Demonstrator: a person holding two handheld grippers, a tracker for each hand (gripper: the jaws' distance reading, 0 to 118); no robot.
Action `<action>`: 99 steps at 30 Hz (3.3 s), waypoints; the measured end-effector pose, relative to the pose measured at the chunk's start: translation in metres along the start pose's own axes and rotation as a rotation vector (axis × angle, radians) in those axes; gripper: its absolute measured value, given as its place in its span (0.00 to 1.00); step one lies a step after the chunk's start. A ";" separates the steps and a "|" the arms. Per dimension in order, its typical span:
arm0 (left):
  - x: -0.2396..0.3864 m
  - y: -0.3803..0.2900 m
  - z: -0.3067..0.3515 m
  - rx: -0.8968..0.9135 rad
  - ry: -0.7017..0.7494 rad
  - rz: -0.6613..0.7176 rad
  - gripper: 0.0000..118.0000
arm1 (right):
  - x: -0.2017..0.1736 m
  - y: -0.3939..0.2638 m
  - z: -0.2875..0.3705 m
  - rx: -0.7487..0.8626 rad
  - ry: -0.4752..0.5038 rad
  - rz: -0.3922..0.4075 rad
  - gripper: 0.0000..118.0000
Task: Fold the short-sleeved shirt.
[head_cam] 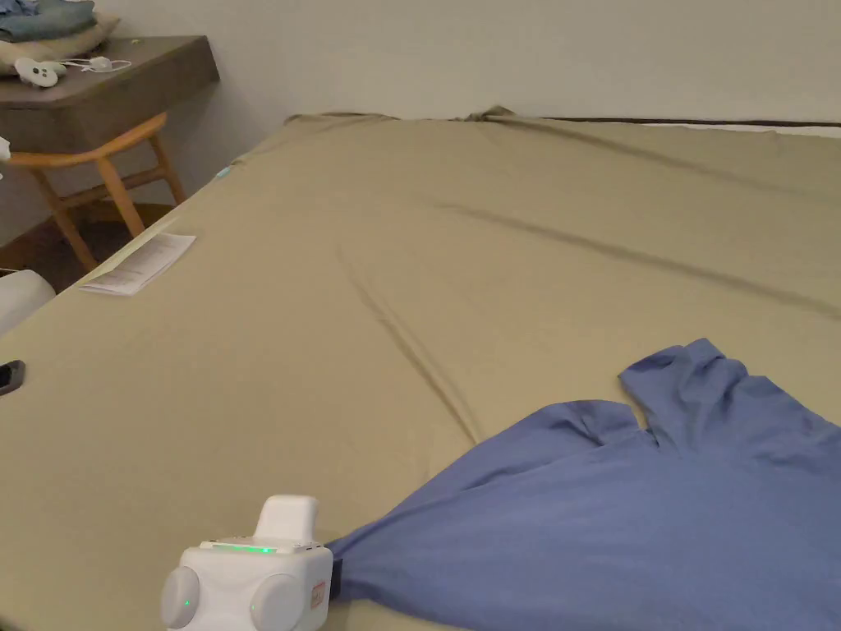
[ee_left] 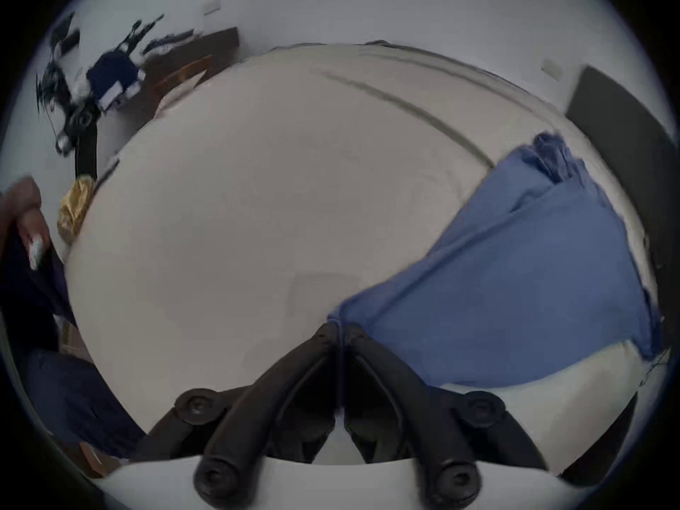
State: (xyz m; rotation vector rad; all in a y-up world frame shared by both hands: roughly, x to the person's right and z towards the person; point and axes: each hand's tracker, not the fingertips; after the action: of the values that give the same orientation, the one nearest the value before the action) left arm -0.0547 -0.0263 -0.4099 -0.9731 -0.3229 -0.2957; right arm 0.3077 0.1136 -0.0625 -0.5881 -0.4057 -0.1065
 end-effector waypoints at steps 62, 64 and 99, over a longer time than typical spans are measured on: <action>0.120 0.491 0.429 0.843 -0.069 -0.152 0.00 | 0.145 0.536 0.080 0.612 -0.342 0.048 0.03; 0.131 0.510 0.417 0.872 0.003 -0.159 0.00 | 0.139 0.551 0.055 0.600 -0.336 0.045 0.03; 0.045 0.119 0.030 0.195 -0.261 -0.114 0.00 | 0.141 0.013 -0.145 -0.073 -0.020 -0.140 0.03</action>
State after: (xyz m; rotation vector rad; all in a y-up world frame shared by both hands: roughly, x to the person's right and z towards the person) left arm 0.0285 0.0579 -0.4658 -0.8019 -0.6356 -0.2360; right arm 0.4891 0.0461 -0.1221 -0.6329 -0.4640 -0.2508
